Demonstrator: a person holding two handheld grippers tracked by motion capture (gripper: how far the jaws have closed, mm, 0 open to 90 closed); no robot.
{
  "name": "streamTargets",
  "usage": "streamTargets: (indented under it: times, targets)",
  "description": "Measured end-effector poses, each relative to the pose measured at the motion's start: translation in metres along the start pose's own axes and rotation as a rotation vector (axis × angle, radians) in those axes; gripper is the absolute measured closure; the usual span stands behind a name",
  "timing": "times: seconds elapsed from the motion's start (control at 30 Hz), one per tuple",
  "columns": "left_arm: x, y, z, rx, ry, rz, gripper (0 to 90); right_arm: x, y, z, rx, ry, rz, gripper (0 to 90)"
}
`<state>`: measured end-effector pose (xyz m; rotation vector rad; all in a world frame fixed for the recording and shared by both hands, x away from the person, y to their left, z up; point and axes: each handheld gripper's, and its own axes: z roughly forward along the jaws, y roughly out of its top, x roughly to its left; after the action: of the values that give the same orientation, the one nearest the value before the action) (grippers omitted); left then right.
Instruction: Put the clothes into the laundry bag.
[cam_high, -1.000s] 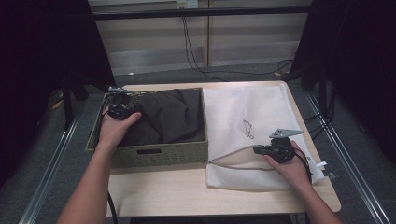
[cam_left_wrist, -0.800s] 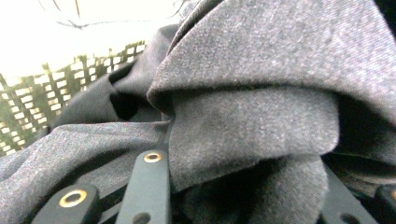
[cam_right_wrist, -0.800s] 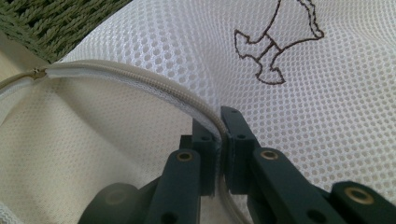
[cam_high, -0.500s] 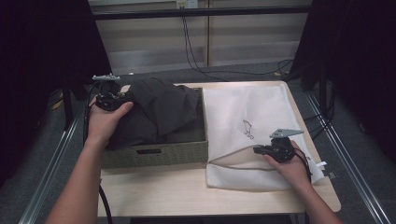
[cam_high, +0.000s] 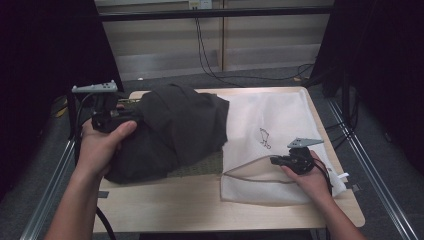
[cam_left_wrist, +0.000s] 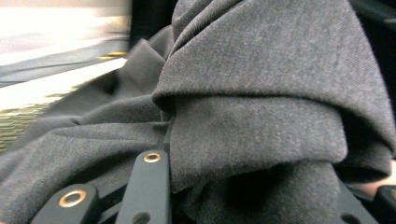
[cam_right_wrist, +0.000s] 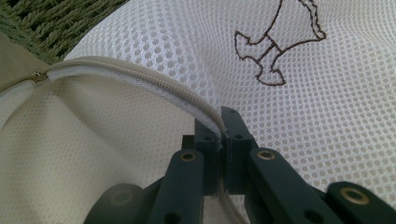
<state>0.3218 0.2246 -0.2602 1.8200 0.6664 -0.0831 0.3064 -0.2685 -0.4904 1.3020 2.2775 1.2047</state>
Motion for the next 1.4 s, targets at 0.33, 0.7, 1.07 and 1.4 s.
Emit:
streamTargets:
  times: [0.33, 0.7, 1.07, 1.4]
  targets:
    - [-0.016, -0.120, 0.070, 0.152, -0.152, -0.071, 59.1, 0.002, 0.000, 0.001, 0.003, -0.005, -0.007, 87.5]
    - [0.032, -0.191, 0.106, 0.221, 0.041, -0.145, 38.6, 0.005, 0.001, 0.002, 0.008, -0.007, -0.018, 87.6]
    - [0.017, -0.162, 0.056, 0.193, 0.079, 0.050, 11.5, 0.005, -0.001, -0.001, 0.004, -0.005, -0.017, 87.5]
    - [0.036, -0.146, 0.011, -0.068, 0.341, -0.018, 15.3, 0.005, -0.001, 0.001, 0.007, -0.009, -0.017, 87.4]
